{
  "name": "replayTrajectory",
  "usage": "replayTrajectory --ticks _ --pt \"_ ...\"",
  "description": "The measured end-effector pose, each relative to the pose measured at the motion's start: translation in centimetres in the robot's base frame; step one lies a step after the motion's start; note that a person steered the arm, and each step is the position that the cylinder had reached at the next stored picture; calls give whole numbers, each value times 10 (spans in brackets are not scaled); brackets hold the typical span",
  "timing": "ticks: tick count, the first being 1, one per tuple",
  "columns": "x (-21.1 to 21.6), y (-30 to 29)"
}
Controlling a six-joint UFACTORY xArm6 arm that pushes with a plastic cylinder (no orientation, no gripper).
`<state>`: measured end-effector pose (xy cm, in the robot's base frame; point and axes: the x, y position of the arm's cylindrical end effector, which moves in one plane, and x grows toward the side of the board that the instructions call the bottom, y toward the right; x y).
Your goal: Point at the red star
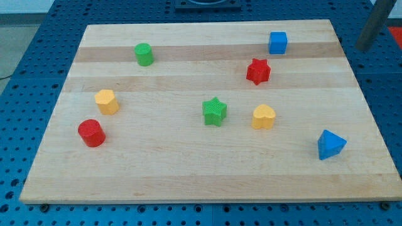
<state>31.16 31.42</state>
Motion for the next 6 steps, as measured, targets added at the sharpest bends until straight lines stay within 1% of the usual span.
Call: replayTrajectory --ticks 2,3,4,6 --pt "4 -122" --pt "28 -158" --pt "81 -172" --pt "81 -225"
